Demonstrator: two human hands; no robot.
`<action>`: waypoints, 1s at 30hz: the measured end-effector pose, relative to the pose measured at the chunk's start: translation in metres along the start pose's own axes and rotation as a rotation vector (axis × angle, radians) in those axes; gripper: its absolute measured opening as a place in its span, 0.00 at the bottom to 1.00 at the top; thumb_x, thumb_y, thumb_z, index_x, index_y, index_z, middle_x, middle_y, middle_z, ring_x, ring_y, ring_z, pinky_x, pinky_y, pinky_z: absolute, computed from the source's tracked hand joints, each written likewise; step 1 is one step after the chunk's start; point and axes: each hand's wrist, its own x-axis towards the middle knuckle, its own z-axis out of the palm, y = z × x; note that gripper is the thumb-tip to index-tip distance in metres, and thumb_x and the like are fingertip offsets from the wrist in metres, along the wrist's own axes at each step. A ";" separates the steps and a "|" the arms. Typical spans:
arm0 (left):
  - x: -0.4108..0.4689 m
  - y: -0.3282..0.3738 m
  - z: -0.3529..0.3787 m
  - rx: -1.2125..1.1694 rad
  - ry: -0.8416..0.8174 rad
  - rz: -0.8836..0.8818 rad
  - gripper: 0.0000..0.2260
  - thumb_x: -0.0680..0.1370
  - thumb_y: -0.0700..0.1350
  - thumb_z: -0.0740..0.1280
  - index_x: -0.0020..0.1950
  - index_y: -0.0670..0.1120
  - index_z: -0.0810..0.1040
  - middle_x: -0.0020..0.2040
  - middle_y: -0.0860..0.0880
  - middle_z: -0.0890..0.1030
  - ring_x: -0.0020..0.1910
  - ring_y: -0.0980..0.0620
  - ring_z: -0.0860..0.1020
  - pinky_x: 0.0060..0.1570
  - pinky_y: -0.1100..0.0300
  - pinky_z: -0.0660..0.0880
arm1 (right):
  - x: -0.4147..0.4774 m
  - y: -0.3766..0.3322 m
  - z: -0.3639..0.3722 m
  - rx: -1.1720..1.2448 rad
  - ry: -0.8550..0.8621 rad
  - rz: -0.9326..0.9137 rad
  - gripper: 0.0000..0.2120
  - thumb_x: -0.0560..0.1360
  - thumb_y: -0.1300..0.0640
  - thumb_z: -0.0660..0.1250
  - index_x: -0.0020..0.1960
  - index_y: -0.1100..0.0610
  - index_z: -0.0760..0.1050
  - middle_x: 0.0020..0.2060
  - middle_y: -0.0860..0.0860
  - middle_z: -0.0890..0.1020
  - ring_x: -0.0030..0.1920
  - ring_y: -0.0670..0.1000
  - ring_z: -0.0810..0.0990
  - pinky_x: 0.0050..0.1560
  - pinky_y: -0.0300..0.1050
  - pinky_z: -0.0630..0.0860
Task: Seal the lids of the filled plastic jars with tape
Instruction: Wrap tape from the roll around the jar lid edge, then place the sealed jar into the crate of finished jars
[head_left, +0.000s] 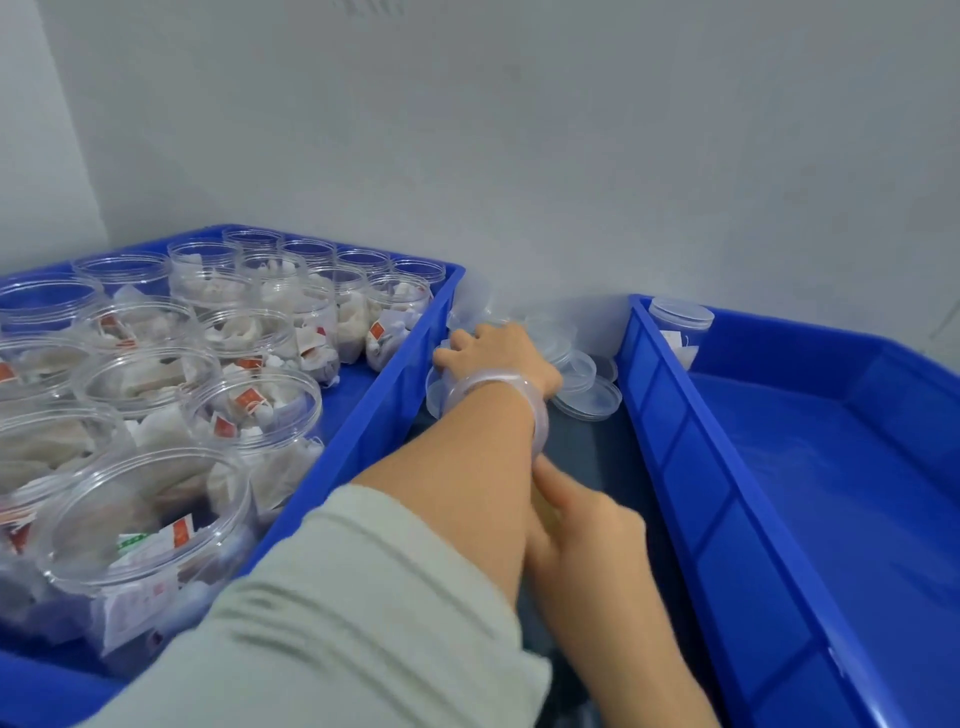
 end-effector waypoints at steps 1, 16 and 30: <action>0.003 0.001 0.000 0.029 -0.019 0.038 0.21 0.66 0.47 0.71 0.58 0.49 0.74 0.60 0.46 0.73 0.62 0.40 0.67 0.53 0.46 0.63 | 0.001 0.003 0.003 -0.019 -0.020 0.009 0.15 0.72 0.45 0.58 0.53 0.51 0.75 0.33 0.51 0.78 0.32 0.48 0.72 0.38 0.50 0.70; -0.002 -0.022 -0.002 0.117 -0.068 0.310 0.31 0.65 0.55 0.78 0.64 0.51 0.70 0.66 0.48 0.72 0.76 0.42 0.54 0.68 0.29 0.47 | 0.065 0.067 0.029 -0.364 -0.235 0.204 0.30 0.73 0.45 0.67 0.72 0.52 0.63 0.68 0.55 0.67 0.68 0.57 0.63 0.66 0.50 0.62; -0.004 -0.020 -0.020 0.252 -0.302 0.400 0.46 0.67 0.45 0.76 0.77 0.53 0.52 0.79 0.47 0.47 0.77 0.41 0.40 0.68 0.31 0.38 | 0.087 0.051 0.009 0.851 -0.020 0.264 0.13 0.73 0.64 0.70 0.57 0.62 0.75 0.40 0.56 0.83 0.34 0.48 0.83 0.35 0.39 0.78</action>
